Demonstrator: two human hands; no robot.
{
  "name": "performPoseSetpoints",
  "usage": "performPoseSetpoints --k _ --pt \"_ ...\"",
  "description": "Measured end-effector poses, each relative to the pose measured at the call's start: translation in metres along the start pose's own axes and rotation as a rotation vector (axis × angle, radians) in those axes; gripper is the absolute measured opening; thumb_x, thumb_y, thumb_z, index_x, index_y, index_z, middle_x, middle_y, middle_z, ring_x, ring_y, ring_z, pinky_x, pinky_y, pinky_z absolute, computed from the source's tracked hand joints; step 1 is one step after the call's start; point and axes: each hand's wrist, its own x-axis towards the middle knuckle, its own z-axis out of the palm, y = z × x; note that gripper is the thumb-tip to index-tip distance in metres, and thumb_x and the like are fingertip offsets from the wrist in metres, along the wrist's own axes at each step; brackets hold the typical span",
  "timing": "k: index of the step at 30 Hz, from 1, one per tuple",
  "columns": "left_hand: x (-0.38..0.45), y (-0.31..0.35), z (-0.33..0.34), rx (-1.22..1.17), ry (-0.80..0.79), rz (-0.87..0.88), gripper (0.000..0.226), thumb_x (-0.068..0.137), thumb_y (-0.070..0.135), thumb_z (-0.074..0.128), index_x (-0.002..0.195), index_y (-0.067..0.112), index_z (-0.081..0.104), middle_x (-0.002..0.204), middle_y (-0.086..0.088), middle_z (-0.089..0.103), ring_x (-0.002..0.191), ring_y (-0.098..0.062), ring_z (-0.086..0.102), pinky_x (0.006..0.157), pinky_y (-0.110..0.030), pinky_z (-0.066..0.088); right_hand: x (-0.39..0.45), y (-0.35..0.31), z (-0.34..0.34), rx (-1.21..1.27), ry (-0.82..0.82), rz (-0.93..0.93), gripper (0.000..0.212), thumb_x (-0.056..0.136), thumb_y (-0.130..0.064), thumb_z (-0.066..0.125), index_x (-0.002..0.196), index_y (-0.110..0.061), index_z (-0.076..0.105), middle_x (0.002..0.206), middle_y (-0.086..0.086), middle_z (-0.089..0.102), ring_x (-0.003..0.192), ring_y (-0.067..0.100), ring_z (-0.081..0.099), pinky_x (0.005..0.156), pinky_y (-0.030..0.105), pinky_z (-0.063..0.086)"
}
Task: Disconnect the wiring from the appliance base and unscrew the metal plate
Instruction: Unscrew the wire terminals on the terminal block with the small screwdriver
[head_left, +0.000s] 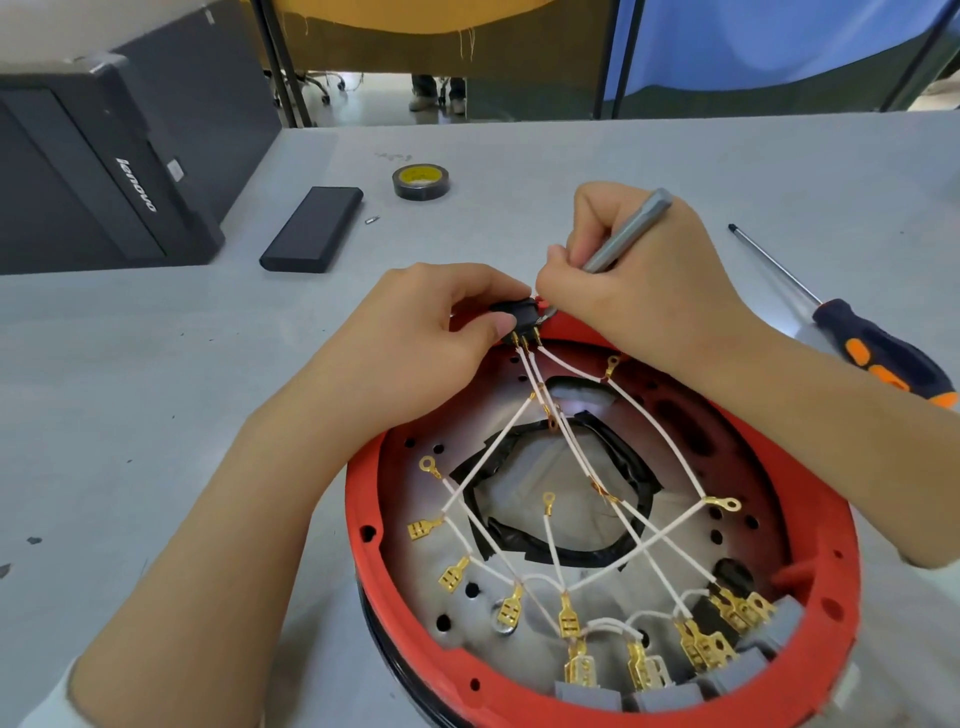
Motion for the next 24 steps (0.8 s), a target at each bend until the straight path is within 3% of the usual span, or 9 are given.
performPoseSetpoints --k 10,15,19,24 --pt "0.0 0.0 0.0 -0.002 -0.001 -0.007 0.027 0.092 0.018 0.057 0.113 0.031 0.066 0.103 0.023 0.066 0.099 0.008 0.056 0.082 0.0 0.035 0.0 0.0 0.0 -0.008 -0.049 -0.007 0.034 0.08 -0.018 0.065 0.058 -0.015 0.039 0.059 0.01 0.05 0.051 0.006 0.041 0.05 0.013 0.033" --pt "0.0 0.0 0.0 -0.002 -0.002 -0.009 0.027 0.092 0.018 0.056 0.113 0.031 0.066 0.105 0.022 0.067 0.1 0.007 0.057 0.085 -0.003 0.037 0.007 0.0 0.001 0.052 -0.092 0.073 0.034 0.079 -0.015 0.066 0.057 -0.011 0.041 0.06 0.019 0.048 0.05 0.007 0.038 0.05 0.02 0.032" --pt "0.001 0.0 0.001 0.005 -0.001 -0.016 0.028 0.092 0.017 0.056 0.114 0.031 0.065 0.107 0.022 0.066 0.102 0.006 0.057 0.084 -0.001 0.036 0.018 0.0 0.001 0.095 -0.168 0.164 0.037 0.075 -0.009 0.064 0.05 -0.015 0.037 0.039 -0.007 0.042 0.038 0.003 0.042 0.042 0.01 0.03" --pt "0.001 0.0 0.001 -0.01 0.002 -0.019 0.028 0.091 0.017 0.057 0.114 0.03 0.065 0.106 0.021 0.066 0.1 0.008 0.056 0.081 0.004 0.034 0.026 0.001 0.003 0.098 -0.246 0.236 0.035 0.069 -0.009 0.062 0.049 -0.015 0.034 0.033 -0.009 0.032 0.036 0.006 0.032 0.04 0.018 0.028"
